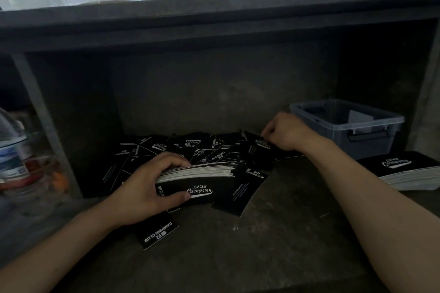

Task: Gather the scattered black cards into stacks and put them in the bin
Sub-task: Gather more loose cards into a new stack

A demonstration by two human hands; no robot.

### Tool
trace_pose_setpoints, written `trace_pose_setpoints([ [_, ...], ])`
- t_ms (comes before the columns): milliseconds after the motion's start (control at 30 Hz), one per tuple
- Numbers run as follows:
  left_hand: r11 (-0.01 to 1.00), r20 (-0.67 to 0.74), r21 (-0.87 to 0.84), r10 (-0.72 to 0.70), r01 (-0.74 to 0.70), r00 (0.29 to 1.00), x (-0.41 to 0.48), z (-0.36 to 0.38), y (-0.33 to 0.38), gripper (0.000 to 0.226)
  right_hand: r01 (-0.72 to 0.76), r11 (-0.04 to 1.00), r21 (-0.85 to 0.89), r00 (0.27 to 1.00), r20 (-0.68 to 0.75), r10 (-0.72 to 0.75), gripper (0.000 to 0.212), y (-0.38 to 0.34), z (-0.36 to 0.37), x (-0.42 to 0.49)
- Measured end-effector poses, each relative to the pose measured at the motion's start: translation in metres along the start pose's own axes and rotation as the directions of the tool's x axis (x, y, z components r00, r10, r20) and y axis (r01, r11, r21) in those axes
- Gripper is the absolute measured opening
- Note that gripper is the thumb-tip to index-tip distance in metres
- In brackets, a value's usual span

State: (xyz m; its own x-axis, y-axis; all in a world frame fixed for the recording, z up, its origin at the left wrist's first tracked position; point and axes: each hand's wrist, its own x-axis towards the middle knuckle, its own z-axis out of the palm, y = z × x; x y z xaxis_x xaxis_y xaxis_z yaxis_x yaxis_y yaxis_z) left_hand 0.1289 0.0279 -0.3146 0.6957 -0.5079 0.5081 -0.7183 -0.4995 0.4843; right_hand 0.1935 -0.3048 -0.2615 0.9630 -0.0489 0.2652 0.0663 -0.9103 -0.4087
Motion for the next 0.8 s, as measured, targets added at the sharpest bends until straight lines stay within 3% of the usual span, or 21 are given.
trace_pose_setpoints([
  [67, 1.0, 0.006, 0.014, 0.015, -0.015, 1.0, 0.0, 0.0, -0.001, 0.052, 0.002, 0.999, 0.047, 0.978, -0.208, 0.008, 0.021, -0.003, -0.004, -0.002],
  [100, 1.0, 0.007, 0.019, 0.02, -0.02, 1.0, 0.0, -0.001, -0.001, 0.055, 0.057, 0.99, 0.127, 0.973, -0.231, -0.026, 0.02, -0.006, -0.004, -0.003],
  [133, 1.0, 0.002, 0.022, 0.017, -0.017, 1.0, 0.0, -0.001, -0.001, 0.059, 0.138, 0.962, 0.236, 0.982, -0.157, -0.102, 0.017, -0.009, -0.004, -0.006],
  [167, 1.0, -0.004, 0.017, 0.002, -0.002, 1.0, 0.0, -0.001, -0.001, 0.066, 0.188, 0.917, 0.351, 0.979, 0.005, -0.203, 0.016, -0.013, -0.002, -0.011],
  [233, 0.998, -0.002, -0.024, -0.059, 0.059, 0.998, -0.001, -0.002, -0.001, 0.083, 0.106, 0.848, 0.519, 0.839, 0.412, -0.357, 0.016, -0.024, 0.003, -0.023],
  [267, 0.996, 0.011, -0.048, -0.078, 0.079, 0.997, -0.001, -0.002, -0.001, 0.087, 0.032, 0.813, 0.581, 0.77, 0.505, -0.391, 0.018, -0.027, 0.007, -0.024],
  [300, 0.994, 0.027, -0.071, -0.079, 0.081, 0.996, -0.001, -0.002, 0.0, 0.086, -0.018, 0.782, 0.623, 0.765, 0.512, -0.391, 0.02, -0.03, 0.012, -0.022],
  [333, 0.993, 0.037, -0.088, -0.072, 0.075, 0.997, -0.001, -0.001, 0.0, 0.082, -0.027, 0.758, 0.651, 0.828, 0.44, -0.348, 0.023, -0.031, 0.018, -0.018],
  [367, 0.993, 0.037, -0.092, -0.065, 0.068, 0.997, -0.002, 0.0, 0.001, 0.077, 0.023, 0.794, 0.607, 0.914, 0.309, -0.263, 0.026, -0.031, 0.024, -0.014],
  [433, 0.996, 0.02, -0.073, -0.05, 0.051, 0.999, -0.002, 0.001, 0.002, 0.07, 0.137, 0.976, 0.171, 0.983, 0.1, -0.155, 0.042, -0.023, 0.033, -0.006],
  [500, 0.998, 0.012, -0.056, -0.038, 0.038, 0.999, -0.001, 0.001, 0.003, 0.066, 0.142, 0.965, -0.218, 0.974, 0.206, -0.097, 0.066, -0.015, 0.044, -0.005],
  [567, 0.998, 0.018, -0.054, -0.023, 0.024, 1.0, -0.001, 0.0, 0.003, 0.061, 0.109, 0.964, -0.243, 0.97, 0.239, -0.05, 0.068, -0.01, 0.046, -0.005],
  [700, 0.998, 0.01, -0.05, -0.034, 0.034, 0.999, -0.002, -0.001, 0.004, 0.057, 0.078, 0.99, -0.114, 0.981, 0.188, -0.056, 0.045, -0.011, 0.03, -0.003],
  [800, 0.999, 0.002, -0.027, -0.045, 0.045, 0.999, -0.001, -0.001, 0.001, 0.055, -0.012, 1.0, -0.001, 1.0, 0.017, 0.012, 0.021, -0.007, 0.013, -0.004],
])
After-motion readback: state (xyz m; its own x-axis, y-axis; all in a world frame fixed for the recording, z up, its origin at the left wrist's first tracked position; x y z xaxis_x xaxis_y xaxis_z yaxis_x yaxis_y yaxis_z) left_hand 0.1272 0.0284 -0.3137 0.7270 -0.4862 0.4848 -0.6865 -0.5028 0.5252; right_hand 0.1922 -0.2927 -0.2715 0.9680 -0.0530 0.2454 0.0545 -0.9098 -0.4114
